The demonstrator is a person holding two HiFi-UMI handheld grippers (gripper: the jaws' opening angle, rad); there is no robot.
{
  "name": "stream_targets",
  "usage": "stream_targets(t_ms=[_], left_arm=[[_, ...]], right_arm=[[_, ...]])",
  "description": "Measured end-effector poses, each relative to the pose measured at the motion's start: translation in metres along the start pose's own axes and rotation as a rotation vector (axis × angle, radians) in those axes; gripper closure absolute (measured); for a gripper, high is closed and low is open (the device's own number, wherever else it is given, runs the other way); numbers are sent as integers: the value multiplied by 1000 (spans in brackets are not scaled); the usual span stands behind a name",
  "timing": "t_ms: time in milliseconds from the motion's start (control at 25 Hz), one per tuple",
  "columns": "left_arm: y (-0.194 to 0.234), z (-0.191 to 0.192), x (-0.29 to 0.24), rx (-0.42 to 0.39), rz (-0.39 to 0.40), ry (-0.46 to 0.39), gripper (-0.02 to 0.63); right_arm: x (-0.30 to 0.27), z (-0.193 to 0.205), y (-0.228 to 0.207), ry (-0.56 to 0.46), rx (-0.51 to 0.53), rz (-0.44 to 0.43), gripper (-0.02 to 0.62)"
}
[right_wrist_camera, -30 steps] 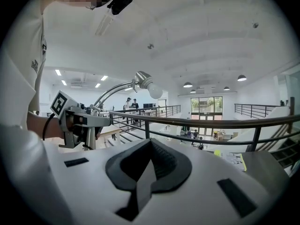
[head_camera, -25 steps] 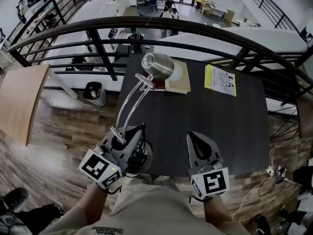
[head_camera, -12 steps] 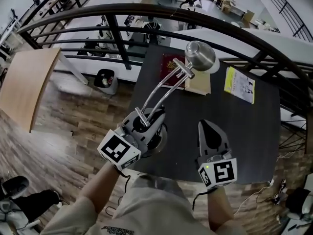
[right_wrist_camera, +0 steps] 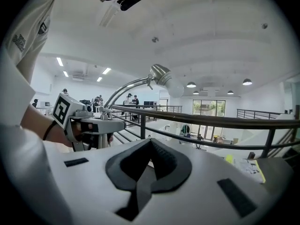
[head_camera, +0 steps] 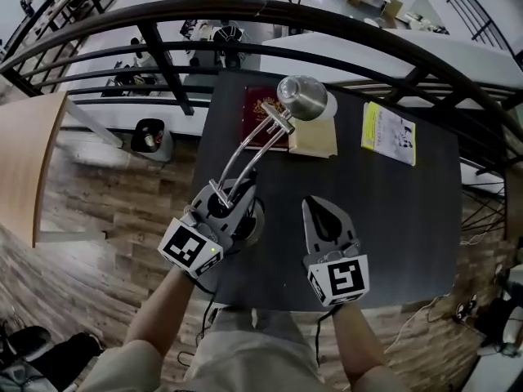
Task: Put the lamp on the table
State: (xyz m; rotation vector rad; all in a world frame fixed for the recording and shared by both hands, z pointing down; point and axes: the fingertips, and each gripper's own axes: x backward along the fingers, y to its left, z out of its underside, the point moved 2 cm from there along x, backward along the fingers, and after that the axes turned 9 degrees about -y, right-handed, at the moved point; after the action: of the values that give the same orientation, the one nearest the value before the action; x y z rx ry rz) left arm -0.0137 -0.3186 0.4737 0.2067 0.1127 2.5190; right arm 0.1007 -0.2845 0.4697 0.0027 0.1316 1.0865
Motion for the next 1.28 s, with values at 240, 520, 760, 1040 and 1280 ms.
stream_targets(t_ms=[240,520,760,1040,1280], left_arm=[[11,39,-16,14,12,9,604],[12,65,-26,-41,53,0,604],[9,72,-25,-72,47,-23,604],[3,81,-23,-104,42,-13,604],[3,82,-16,-74,8,-26,604]], right_arm=[[-24,14,-12,-23,-29,-6,597],[-31,45,-18,31,-46,9,597],[-29,69,-19,75,-77,13,597],[-38,90,-15,110,-121,-4,597],[-33,94,-12,134,-154,12,597]])
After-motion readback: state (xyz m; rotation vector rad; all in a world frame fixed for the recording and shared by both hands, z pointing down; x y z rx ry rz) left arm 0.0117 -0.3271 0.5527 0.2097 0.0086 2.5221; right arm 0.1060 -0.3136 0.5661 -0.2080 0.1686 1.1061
